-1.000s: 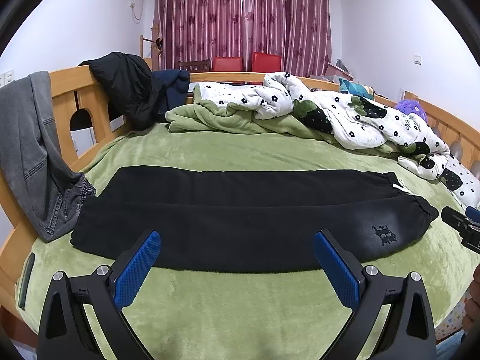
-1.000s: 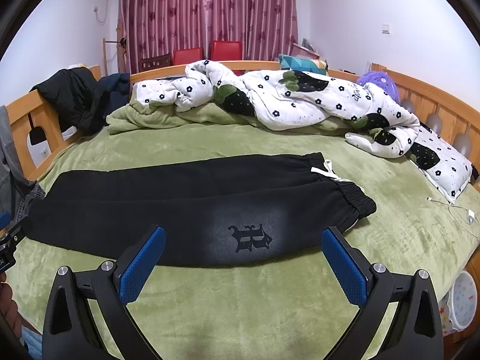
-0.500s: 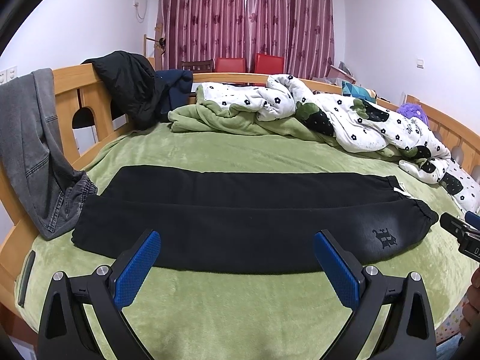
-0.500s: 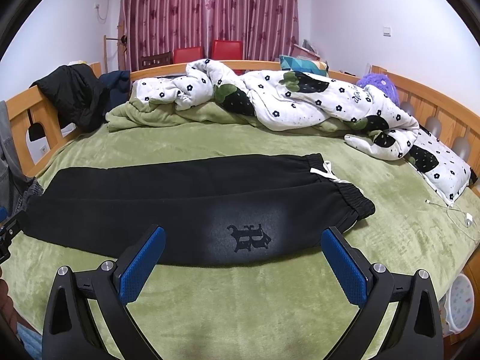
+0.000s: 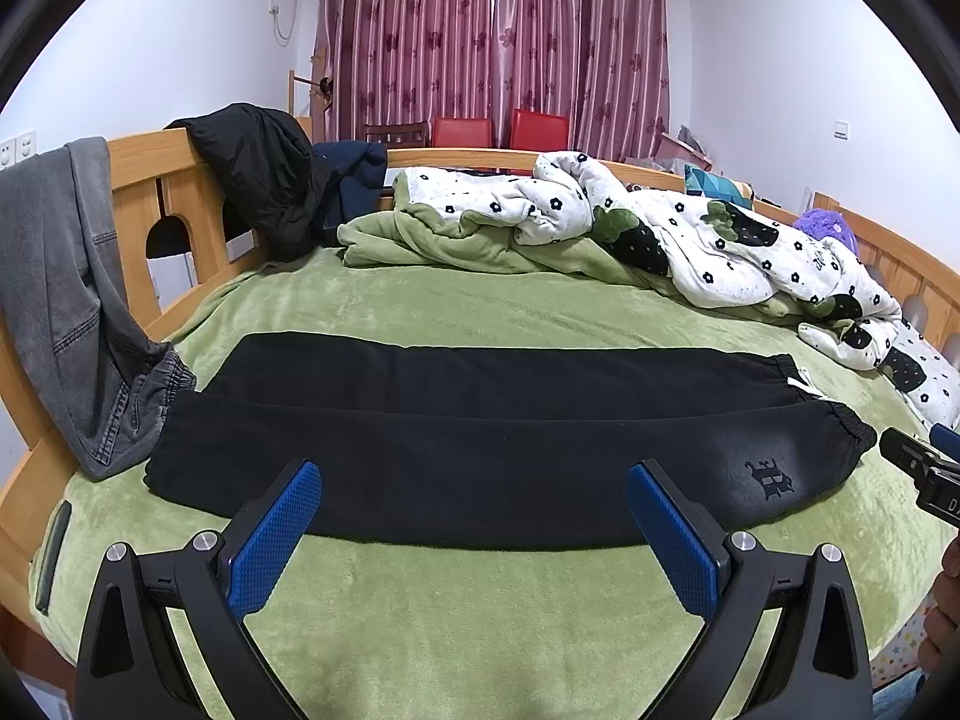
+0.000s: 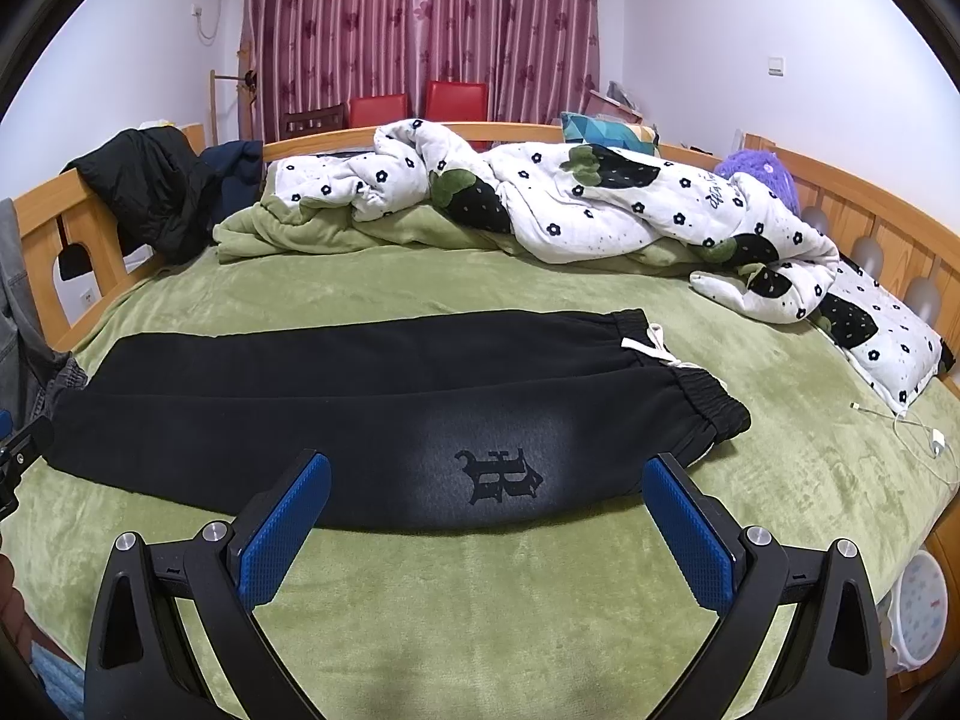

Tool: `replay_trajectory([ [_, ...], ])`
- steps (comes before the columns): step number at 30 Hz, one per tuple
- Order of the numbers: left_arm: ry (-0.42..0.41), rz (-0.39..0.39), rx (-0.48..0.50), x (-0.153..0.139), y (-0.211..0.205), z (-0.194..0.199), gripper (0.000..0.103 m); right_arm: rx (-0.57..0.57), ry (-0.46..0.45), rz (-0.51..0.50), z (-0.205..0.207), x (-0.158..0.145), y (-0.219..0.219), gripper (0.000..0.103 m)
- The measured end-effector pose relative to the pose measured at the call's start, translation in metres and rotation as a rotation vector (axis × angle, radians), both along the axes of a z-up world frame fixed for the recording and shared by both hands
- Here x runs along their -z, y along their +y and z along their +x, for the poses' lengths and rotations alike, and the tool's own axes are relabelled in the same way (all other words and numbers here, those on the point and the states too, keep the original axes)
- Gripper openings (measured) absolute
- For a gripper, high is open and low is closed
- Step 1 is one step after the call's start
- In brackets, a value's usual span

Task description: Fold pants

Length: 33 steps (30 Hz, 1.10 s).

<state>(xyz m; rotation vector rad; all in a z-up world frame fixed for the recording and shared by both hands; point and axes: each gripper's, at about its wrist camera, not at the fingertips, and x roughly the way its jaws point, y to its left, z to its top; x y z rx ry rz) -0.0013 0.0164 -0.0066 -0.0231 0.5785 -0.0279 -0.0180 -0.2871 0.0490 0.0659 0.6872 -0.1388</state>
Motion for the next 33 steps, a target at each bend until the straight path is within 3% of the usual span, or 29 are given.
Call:
replay_trajectory([
  [33, -0.002, 0.0, -0.001, 0.0, 0.0009, -0.0009, 0.103, 0.001, 0.003, 0.006, -0.0007, -0.0045, 0.0032, 0.102],
])
